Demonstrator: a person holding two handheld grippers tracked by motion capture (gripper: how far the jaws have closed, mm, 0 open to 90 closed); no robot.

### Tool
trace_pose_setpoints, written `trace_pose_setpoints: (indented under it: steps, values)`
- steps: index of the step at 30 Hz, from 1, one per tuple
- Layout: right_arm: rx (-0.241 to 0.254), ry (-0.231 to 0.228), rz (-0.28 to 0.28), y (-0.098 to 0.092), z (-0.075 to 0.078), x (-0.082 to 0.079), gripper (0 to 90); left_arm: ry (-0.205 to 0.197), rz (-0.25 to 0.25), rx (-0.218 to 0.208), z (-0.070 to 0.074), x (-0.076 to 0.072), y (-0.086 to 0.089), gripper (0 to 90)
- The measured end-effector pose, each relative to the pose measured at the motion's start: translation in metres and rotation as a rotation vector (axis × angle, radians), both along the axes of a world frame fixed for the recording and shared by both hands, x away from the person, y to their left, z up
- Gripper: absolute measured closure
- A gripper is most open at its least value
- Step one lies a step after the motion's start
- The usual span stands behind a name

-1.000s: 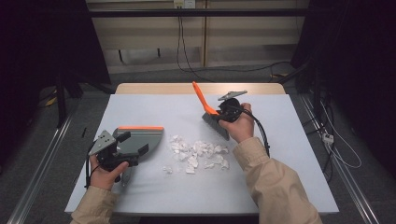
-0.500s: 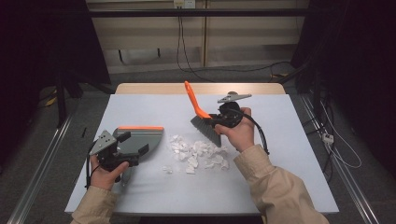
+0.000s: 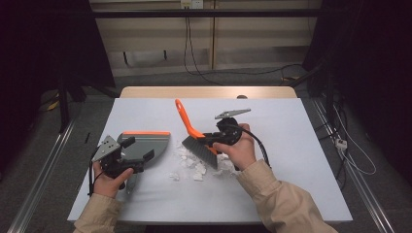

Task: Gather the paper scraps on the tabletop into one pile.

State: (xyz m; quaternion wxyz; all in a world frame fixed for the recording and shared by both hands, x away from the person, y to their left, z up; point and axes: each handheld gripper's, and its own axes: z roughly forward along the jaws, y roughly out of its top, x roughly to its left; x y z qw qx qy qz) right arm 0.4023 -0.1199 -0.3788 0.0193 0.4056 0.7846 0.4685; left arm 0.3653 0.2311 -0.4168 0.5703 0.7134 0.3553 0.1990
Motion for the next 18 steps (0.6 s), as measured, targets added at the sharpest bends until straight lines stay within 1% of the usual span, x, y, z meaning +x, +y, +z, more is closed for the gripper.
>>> trace_pose_setpoints:
  steps: [2,7,9,12,15,17,18]
  values:
    - [-0.007,0.003,0.027,0.006,-0.002,-0.005,71.8,-0.002,0.000,-0.004,0.000,0.000,0.000,5.5]
    - [0.013,0.020,0.085,0.021,-0.007,-0.018,71.8,-0.003,0.003,-0.004,0.001,0.000,0.000,5.5]
    - [0.012,0.033,0.110,0.027,-0.010,-0.024,71.8,0.000,0.007,-0.006,0.001,0.000,0.001,5.5]
    - [0.033,0.063,0.140,0.034,-0.014,-0.031,71.8,-0.004,0.011,-0.010,0.002,0.000,0.002,5.6]
    - [0.031,0.073,0.168,0.043,-0.018,-0.035,71.8,-0.002,0.012,-0.010,0.001,0.000,0.002,5.5]
    - [0.043,0.098,0.182,0.048,-0.022,-0.035,71.8,-0.003,0.011,-0.012,0.002,0.000,0.003,5.5]
    - [0.041,0.107,0.185,0.050,-0.024,-0.035,71.8,-0.004,0.011,-0.011,0.002,0.000,0.003,5.5]
